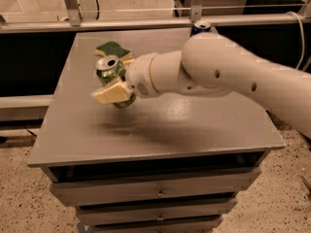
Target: Knock green can over
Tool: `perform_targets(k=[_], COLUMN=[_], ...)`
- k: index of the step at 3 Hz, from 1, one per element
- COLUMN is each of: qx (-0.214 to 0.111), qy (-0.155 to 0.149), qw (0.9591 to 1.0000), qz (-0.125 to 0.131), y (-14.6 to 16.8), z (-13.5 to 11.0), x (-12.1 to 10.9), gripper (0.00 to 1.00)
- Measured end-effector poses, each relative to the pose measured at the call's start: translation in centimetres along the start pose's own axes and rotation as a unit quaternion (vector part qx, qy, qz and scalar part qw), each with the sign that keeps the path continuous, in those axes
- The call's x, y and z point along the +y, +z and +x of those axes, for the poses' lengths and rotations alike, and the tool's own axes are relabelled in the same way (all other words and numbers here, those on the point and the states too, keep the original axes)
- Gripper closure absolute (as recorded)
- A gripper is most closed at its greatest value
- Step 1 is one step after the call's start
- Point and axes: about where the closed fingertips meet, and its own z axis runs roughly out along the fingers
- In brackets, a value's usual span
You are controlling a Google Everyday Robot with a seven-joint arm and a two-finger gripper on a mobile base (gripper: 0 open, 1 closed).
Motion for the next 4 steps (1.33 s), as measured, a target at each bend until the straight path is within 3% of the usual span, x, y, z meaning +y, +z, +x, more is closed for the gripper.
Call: perform_targets(k=[1, 2, 3, 4], qx=[0.052, 0.133, 0.208, 0.239], qy=[-0.013, -0.022, -0.02, -0.015], qw=[0.9985, 0.9904, 0.9763, 0.9682], qz=[-0.008, -0.028, -0.056, -0.073], y=[-2.2, -3.3, -3.6, -3.5], z=[-0.2, 1.9, 4.8, 6.1], x=[-2.4, -4.3, -4.7, -4.5], gripper=[1.0, 1.0, 0.84, 0.62])
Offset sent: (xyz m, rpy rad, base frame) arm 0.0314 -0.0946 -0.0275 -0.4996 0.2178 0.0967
